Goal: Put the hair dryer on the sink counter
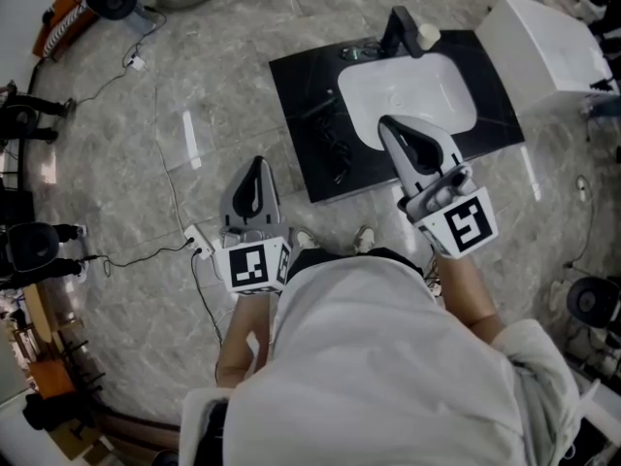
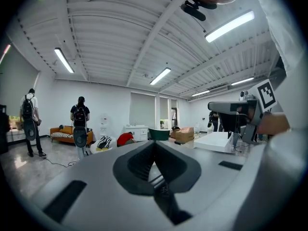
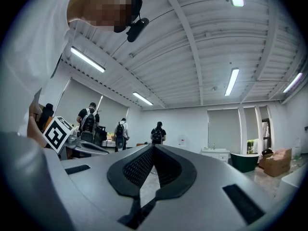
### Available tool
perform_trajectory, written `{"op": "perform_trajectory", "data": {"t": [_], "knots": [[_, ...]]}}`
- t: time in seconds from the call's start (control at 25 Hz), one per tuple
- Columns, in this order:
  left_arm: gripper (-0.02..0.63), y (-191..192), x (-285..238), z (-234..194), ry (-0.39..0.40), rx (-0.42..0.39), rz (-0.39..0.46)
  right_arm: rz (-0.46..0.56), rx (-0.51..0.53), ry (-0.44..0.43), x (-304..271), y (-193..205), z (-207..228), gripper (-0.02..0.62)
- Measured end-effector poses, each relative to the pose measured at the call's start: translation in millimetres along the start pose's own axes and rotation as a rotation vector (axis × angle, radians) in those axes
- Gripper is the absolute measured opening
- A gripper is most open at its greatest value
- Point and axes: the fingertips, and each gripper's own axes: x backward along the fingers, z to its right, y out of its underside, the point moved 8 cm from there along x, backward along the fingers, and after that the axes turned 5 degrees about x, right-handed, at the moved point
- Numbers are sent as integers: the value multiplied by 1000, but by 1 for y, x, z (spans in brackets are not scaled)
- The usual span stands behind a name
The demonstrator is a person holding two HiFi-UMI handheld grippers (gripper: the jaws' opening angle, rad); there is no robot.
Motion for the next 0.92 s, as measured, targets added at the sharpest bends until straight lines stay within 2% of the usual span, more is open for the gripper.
{"op": "perform_trajectory", "data": {"t": [0.92], "knots": [[2,0,2,10,-25,-7,-7,-41,19,13,9,6,6,34]]}}
